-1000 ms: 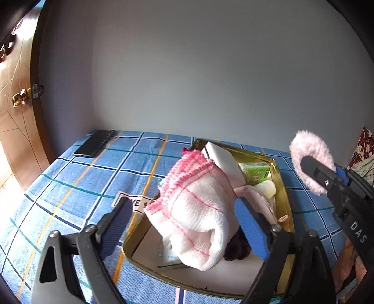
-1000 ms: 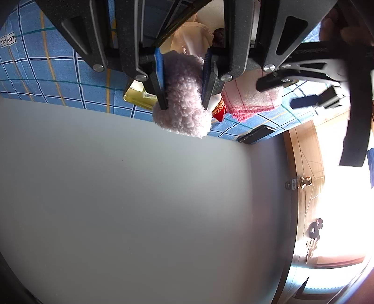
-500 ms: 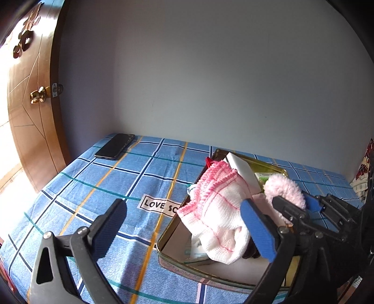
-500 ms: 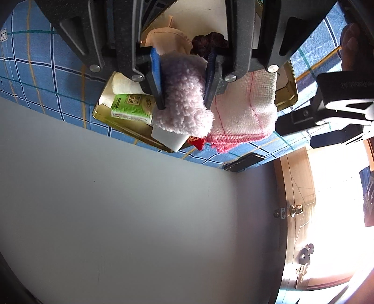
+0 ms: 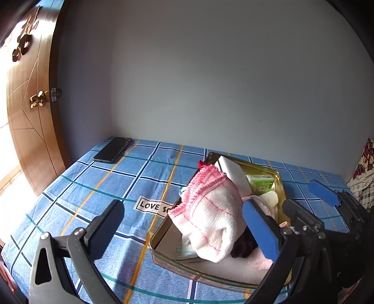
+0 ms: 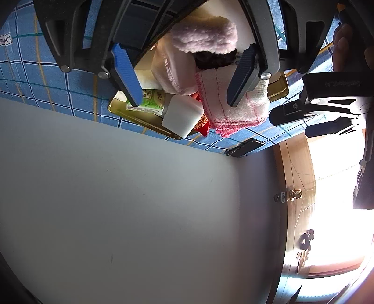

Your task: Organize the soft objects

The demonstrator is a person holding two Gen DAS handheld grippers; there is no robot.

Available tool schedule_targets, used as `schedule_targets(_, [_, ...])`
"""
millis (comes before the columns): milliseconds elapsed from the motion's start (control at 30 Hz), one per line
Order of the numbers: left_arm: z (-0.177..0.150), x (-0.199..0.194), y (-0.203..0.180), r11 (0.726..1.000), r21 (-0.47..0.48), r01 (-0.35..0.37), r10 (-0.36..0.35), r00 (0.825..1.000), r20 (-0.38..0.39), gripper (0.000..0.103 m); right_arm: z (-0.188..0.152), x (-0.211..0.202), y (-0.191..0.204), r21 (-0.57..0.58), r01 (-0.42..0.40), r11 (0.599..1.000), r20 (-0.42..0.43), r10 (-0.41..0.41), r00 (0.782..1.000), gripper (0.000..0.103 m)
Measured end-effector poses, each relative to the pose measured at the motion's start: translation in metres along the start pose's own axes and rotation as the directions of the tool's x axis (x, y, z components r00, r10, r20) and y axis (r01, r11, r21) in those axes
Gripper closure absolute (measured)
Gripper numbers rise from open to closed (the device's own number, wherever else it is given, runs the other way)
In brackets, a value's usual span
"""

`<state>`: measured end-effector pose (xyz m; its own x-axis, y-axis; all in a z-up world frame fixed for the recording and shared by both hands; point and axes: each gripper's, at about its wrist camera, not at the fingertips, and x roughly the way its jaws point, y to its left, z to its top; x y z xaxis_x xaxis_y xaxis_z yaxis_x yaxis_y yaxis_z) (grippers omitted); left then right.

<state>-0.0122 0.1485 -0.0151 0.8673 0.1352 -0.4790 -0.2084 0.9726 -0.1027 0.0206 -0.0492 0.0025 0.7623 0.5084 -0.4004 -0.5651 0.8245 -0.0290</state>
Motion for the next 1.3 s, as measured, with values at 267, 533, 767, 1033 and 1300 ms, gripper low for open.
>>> schedule_targets(267, [0.000,-0.007,-0.010,1.000,0.006,0.000,0.000,1.000,-0.001,0.000,0.000,-0.024,-0.009,0.003,0.033,0.999,0.033,-0.033,0.999,0.021])
schedule_targets(533, [-0.001,-0.009,-0.019,1.000,0.025,0.001,-0.001,1.000,-0.009,0.000,-0.001,-0.036,-0.022,0.031,0.045,0.998,0.054,-0.047,0.997,0.019])
schedule_targets(767, [0.000,-0.010,-0.024,0.999,0.034,0.004,-0.004,1.000,-0.003,0.000,0.000,-0.040,-0.029,0.042,0.050,0.998,0.067,-0.053,0.996,0.019])
schedule_targets(1033, [0.001,-0.011,-0.028,0.999,0.043,0.002,-0.002,1.000,-0.003,0.000,-0.001,-0.043,-0.030,0.045,0.056,0.997,0.081,-0.060,0.995,0.019])
schedule_targets(1300, [0.001,-0.010,-0.031,0.999,0.043,0.006,-0.006,1.000,-0.014,0.000,0.000,-0.044,-0.032,0.050,0.061,0.997,0.089,-0.065,0.994,0.018])
